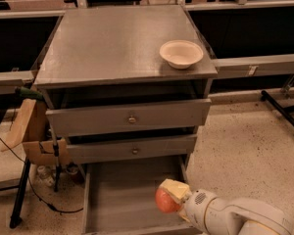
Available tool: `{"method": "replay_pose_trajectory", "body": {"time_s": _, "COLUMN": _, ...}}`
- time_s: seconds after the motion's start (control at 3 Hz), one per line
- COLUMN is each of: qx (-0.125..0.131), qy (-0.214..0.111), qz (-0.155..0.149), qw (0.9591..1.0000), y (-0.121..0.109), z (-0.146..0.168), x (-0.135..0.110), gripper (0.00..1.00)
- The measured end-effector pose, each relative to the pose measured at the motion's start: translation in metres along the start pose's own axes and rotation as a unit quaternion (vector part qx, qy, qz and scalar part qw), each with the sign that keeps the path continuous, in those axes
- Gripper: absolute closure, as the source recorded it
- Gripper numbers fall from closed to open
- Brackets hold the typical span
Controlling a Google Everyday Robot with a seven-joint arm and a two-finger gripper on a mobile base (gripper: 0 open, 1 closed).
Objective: Pick apple from bottom drawer and place on counter
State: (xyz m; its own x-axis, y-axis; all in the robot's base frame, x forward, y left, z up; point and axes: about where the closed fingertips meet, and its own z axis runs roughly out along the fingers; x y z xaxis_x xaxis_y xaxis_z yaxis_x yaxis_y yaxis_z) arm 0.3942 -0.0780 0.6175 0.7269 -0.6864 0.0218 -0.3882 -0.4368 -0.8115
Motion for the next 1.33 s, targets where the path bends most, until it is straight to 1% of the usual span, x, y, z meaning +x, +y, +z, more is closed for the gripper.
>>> {"method": "replay_pose_trajectory", "body": {"time_s": 0.33, "qx": 0.000, "qy": 0.000, "qz": 0.000, "qw": 1.0000, "y": 0.001, "z": 0.000, "x": 0.000, "gripper": 1.00}}
{"method": "replay_pose_trajectory", "body": {"time_s": 0.67, "qx": 0.010, "qy": 0.009, "qz": -0.029, "qw": 0.9995, "y": -0.033, "z": 0.001, "x": 0.007, "gripper": 1.00}}
{"method": "replay_pose_trajectory", "body": {"time_s": 1.0, "qx": 0.027, "qy": 0.032, "qz": -0.113, "qw": 0.9927, "y": -0.120, "z": 0.003, "x": 0.017, "gripper": 1.00}}
{"method": "replay_pose_trajectory", "body": {"time_s": 1.33, "qx": 0.060, "qy": 0.044, "qz": -0.181, "qw": 0.9807, "y": -0.215, "z": 0.006, "x": 0.014, "gripper": 1.00}}
